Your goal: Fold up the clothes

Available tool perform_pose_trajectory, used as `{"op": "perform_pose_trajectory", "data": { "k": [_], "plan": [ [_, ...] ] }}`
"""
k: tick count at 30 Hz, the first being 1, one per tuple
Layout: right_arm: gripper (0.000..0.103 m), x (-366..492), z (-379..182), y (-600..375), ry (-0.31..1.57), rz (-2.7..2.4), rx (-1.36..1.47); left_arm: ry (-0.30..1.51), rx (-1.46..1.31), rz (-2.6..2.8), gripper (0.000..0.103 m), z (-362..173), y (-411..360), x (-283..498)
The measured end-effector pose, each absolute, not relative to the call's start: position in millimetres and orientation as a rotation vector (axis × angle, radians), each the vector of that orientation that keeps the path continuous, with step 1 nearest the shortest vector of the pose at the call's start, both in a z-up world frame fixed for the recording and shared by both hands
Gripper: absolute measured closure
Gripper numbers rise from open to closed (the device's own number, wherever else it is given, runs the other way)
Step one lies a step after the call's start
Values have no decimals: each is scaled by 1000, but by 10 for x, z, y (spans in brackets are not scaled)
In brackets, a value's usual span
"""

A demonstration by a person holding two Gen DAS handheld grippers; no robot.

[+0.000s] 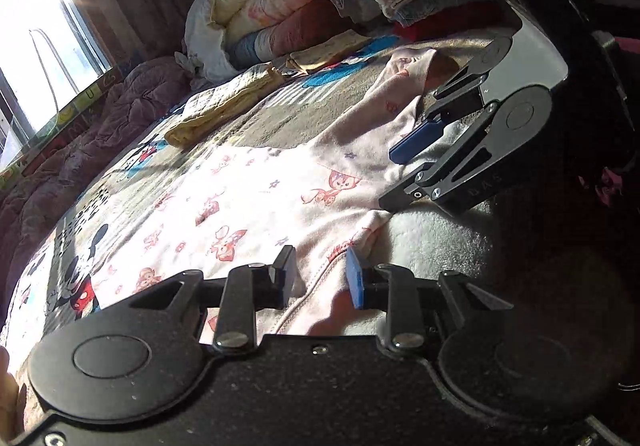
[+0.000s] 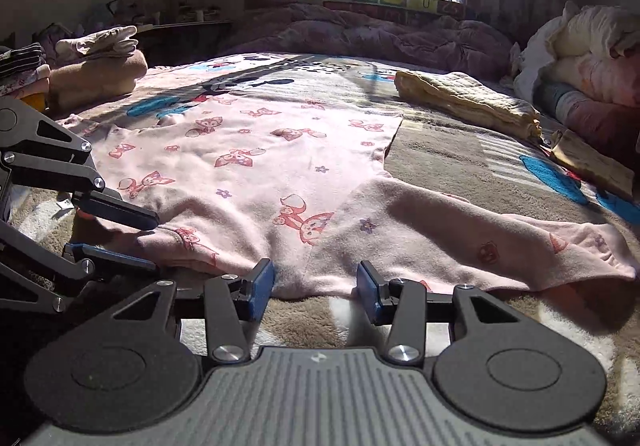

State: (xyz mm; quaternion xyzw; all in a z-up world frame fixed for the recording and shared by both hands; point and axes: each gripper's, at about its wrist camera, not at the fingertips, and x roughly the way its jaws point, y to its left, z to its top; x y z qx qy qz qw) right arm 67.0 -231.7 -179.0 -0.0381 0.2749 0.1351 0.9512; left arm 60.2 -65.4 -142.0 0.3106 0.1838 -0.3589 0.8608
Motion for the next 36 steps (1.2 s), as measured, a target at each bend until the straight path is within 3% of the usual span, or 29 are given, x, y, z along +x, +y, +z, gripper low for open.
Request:
{"op": "perform_pose_trajectory", "data": {
  "k": [6, 9, 13, 16, 26, 29, 30, 32, 36],
  "plan": [
    [56, 514, -1665, -2601, 496, 241, 80, 463, 700, -816, 70, -1646, -973, 639],
    [55, 455, -1602, -3081, 458, 127, 331, 438, 698, -815, 69, -1589, -977, 640],
    [44, 420, -1716, -3841, 412, -66, 702, 364, 581, -809, 61, -1417, -963, 655],
    [43, 496, -1852, -4269, 389, -166, 881, 362, 561, -822, 60, -1437, -1061, 665],
    [41, 1221, -1914, -4914, 504, -157, 702, 443, 590, -850, 58, -1621, -1227, 809],
    [51, 1327, -1884, -4921, 559, -94, 595, 461, 569, -847, 55, -1629, -1217, 879],
    [61, 1351, -1869, -4902, 577, -75, 550, 466, 562, -846, 55, -1631, -1214, 901],
    [67, 1375, -1848, -4864, 598, -37, 485, 472, 561, -848, 55, -1638, -1225, 922],
    [92, 1321, -1737, -4772, 593, -7, 378, 492, 549, -852, 53, -1648, -1240, 962]
  ]
}}
